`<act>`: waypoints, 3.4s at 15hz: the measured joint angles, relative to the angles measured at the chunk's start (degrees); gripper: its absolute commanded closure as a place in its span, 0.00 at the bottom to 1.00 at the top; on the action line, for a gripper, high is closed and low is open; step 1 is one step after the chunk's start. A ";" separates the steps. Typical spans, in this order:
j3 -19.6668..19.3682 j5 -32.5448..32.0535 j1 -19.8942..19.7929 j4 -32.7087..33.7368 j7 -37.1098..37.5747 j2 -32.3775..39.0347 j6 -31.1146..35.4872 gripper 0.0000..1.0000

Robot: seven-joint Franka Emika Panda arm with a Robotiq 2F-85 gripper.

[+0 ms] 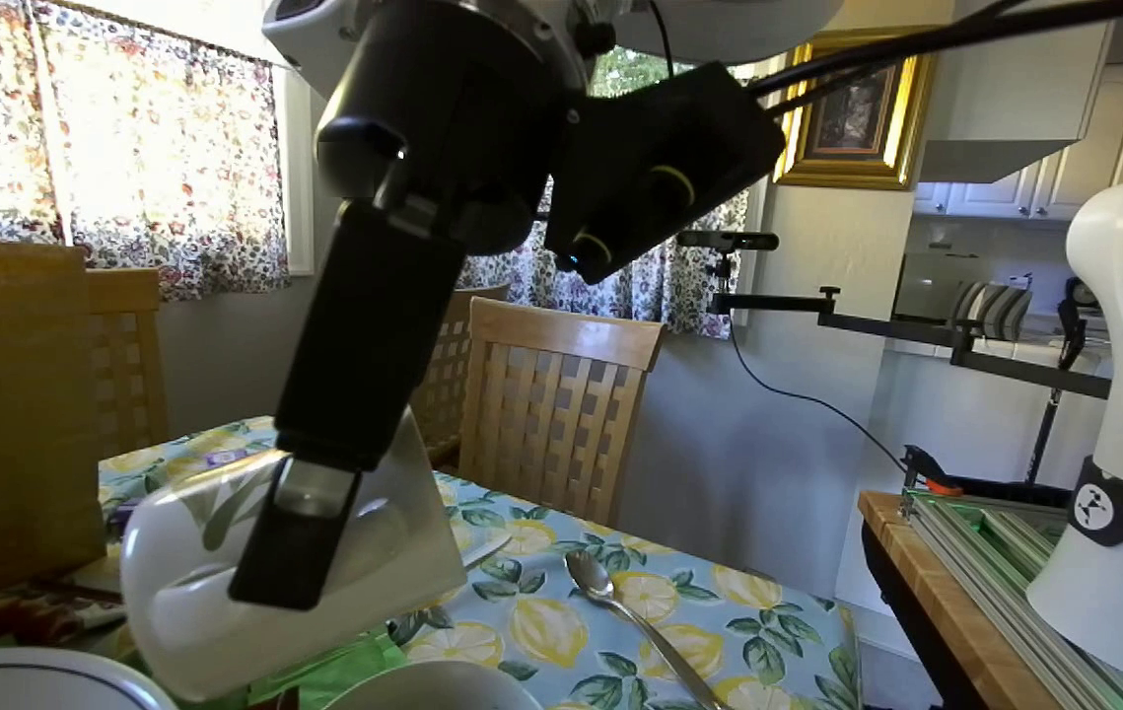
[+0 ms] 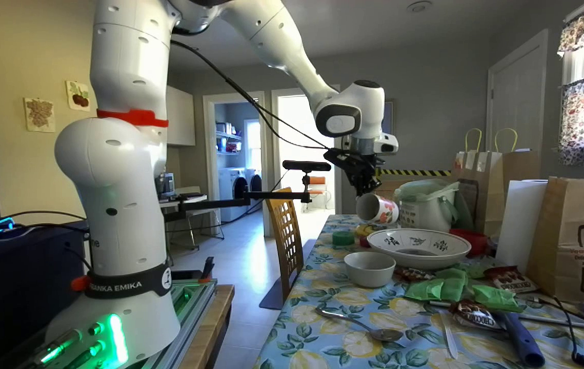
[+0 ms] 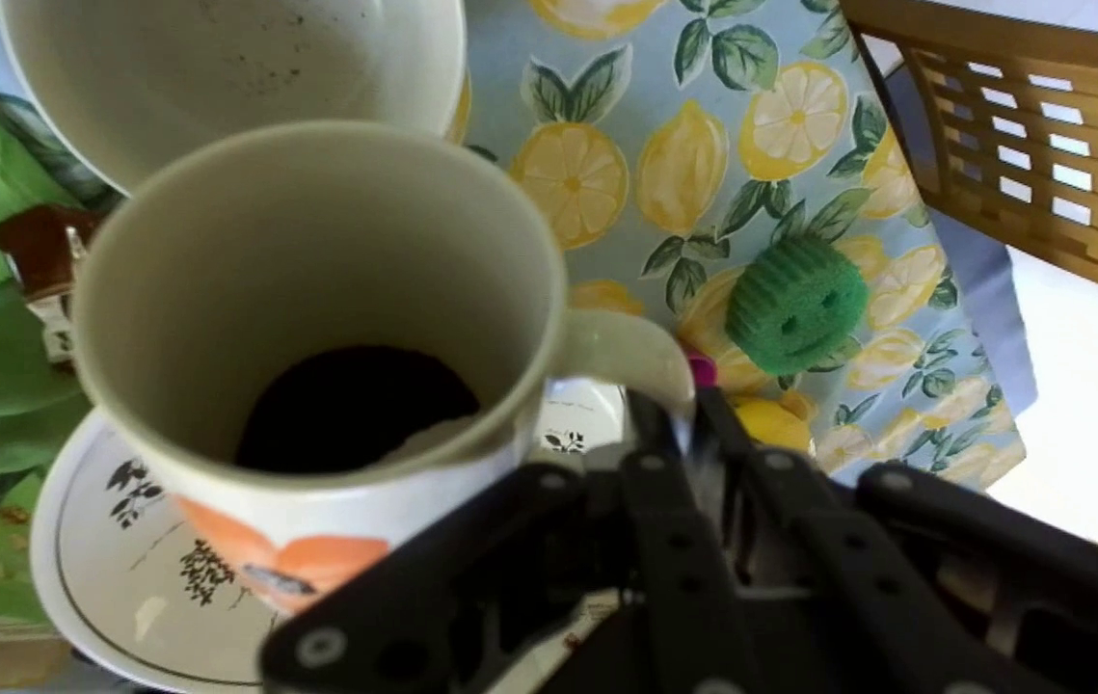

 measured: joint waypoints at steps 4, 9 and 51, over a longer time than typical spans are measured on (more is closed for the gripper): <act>0.62 3.14 0.00 -1.01 -3.70 1.05 4.53 0.89; 0.67 3.06 0.01 -1.12 -3.62 1.63 4.63 0.97; 7.30 55.14 -6.32 -7.30 -53.65 -0.63 11.26 0.97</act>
